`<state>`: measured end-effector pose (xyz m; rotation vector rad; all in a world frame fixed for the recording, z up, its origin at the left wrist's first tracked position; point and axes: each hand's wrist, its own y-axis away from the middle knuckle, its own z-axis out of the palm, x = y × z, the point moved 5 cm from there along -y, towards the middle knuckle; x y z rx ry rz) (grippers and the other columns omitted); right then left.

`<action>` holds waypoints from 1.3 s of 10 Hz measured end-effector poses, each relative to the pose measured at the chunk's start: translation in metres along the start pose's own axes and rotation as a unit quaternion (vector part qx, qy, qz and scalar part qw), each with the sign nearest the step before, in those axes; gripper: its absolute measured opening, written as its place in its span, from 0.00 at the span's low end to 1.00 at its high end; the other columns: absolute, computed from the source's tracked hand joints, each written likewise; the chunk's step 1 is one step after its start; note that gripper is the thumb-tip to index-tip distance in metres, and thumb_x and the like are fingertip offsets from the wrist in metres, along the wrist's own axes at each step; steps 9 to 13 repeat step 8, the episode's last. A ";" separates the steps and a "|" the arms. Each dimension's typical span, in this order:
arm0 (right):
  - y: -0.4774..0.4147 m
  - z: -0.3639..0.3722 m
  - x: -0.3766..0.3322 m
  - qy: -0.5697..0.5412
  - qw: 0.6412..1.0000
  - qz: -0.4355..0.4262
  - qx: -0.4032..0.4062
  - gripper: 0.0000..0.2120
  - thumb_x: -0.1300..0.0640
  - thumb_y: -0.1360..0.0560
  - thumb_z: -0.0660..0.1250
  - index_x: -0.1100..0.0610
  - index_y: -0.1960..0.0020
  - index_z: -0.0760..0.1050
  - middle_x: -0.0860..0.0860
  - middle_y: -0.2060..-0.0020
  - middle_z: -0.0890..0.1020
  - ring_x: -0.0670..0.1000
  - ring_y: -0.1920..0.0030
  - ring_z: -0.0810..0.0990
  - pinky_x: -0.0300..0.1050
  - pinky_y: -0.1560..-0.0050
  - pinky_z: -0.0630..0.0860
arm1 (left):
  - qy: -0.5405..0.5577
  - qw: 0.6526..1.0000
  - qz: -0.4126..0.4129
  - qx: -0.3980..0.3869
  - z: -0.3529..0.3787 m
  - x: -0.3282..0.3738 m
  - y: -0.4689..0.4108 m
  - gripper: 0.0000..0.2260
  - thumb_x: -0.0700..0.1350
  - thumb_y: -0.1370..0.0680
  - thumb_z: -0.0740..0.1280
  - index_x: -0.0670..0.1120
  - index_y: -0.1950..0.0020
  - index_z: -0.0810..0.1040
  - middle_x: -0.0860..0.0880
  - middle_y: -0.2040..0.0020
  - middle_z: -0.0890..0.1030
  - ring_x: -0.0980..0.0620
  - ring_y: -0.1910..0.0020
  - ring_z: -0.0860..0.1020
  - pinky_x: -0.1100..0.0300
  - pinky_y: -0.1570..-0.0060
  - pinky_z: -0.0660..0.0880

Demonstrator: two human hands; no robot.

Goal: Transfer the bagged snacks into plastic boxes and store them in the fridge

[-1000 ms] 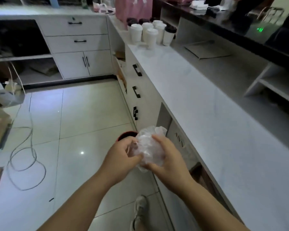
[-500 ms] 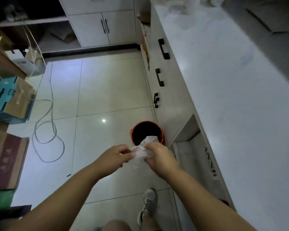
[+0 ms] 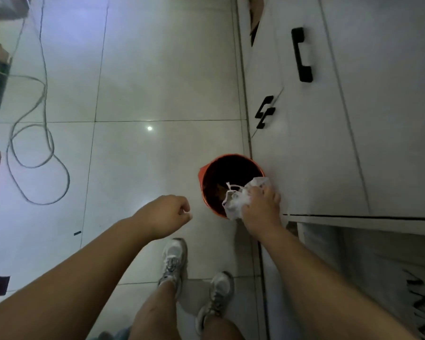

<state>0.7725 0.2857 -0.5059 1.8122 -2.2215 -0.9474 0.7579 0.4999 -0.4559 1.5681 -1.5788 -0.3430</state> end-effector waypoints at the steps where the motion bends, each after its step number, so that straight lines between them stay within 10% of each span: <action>1: -0.052 0.037 -0.001 -0.010 1.000 -0.005 0.002 0.22 0.59 0.25 0.62 0.57 0.32 0.67 0.58 0.33 0.67 0.60 0.33 0.66 0.52 0.36 0.66 | -0.017 1.000 0.006 -0.012 0.013 -0.023 -0.049 0.14 0.51 0.21 0.61 0.47 0.40 0.76 0.48 0.43 0.79 0.50 0.47 0.77 0.58 0.47 0.72; 3: -0.110 0.082 0.003 0.037 0.999 0.016 -0.023 0.24 0.53 0.28 0.65 0.53 0.34 0.68 0.59 0.38 0.74 0.59 0.39 0.74 0.57 0.38 0.73 | -0.050 0.998 0.002 -0.040 0.033 -0.057 -0.110 0.14 0.52 0.21 0.61 0.47 0.39 0.75 0.48 0.42 0.79 0.49 0.46 0.76 0.59 0.50 0.70; 5: -0.118 0.072 0.013 -0.011 0.990 0.105 -0.097 0.31 0.48 0.24 0.64 0.52 0.25 0.57 0.59 0.25 0.55 0.64 0.27 0.56 0.60 0.30 0.63 | -0.082 0.995 0.015 -0.051 0.018 -0.046 -0.120 0.15 0.52 0.21 0.60 0.46 0.38 0.74 0.47 0.41 0.79 0.49 0.45 0.76 0.58 0.48 0.71; 7: -0.084 0.005 -0.008 -0.031 0.990 0.083 -0.112 0.21 0.50 0.24 0.65 0.59 0.35 0.70 0.59 0.38 0.75 0.59 0.40 0.75 0.54 0.39 0.74 | -0.084 0.995 0.025 -0.039 -0.031 -0.009 -0.090 0.15 0.53 0.21 0.60 0.47 0.39 0.74 0.47 0.41 0.79 0.48 0.44 0.76 0.56 0.46 0.72; 13: -0.055 -0.034 -0.020 -0.034 0.988 0.076 -0.128 0.19 0.49 0.24 0.65 0.58 0.37 0.71 0.58 0.40 0.76 0.58 0.41 0.75 0.50 0.42 0.73 | -0.070 0.997 0.021 -0.028 -0.059 0.009 -0.065 0.14 0.53 0.21 0.61 0.47 0.40 0.75 0.47 0.42 0.79 0.48 0.45 0.76 0.54 0.47 0.74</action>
